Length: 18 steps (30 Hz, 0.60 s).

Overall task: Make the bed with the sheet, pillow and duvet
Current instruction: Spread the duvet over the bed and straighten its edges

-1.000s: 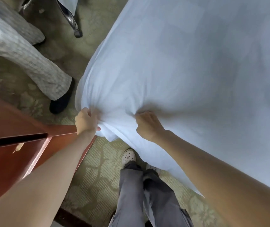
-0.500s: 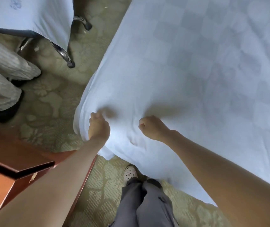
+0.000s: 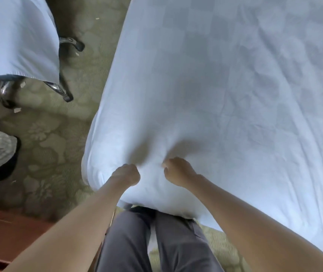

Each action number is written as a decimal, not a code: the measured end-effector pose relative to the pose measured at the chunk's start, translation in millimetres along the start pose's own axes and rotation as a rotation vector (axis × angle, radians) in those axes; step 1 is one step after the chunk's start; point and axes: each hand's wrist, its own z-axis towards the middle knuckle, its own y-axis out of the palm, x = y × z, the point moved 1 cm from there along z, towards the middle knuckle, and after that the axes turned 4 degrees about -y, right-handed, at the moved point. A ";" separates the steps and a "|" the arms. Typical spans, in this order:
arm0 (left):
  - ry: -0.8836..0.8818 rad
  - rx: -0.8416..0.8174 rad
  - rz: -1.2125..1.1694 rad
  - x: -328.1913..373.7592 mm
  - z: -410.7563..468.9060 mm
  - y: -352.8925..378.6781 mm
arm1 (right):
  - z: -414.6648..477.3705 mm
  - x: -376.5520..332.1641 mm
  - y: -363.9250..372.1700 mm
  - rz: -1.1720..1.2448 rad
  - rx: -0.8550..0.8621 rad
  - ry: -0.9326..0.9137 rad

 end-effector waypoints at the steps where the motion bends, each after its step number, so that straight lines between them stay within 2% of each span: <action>1: 0.013 0.026 -0.010 1.0 -5.2 -9.7 | -1.6 -5.1 -6.5 0.061 -0.066 0.028; 3: 0.029 0.098 -0.056 3.9 -14.4 -30.0 | -3.2 -11.6 -20.5 0.108 -0.100 0.058; 9: 0.073 0.220 -0.101 12.5 -39.4 -106.5 | -7.0 -14.1 -91.6 0.176 0.037 0.158; 18: 0.212 0.251 -0.161 51.0 -69.6 -196.2 | -21.5 -15.6 -201.1 0.207 0.220 0.297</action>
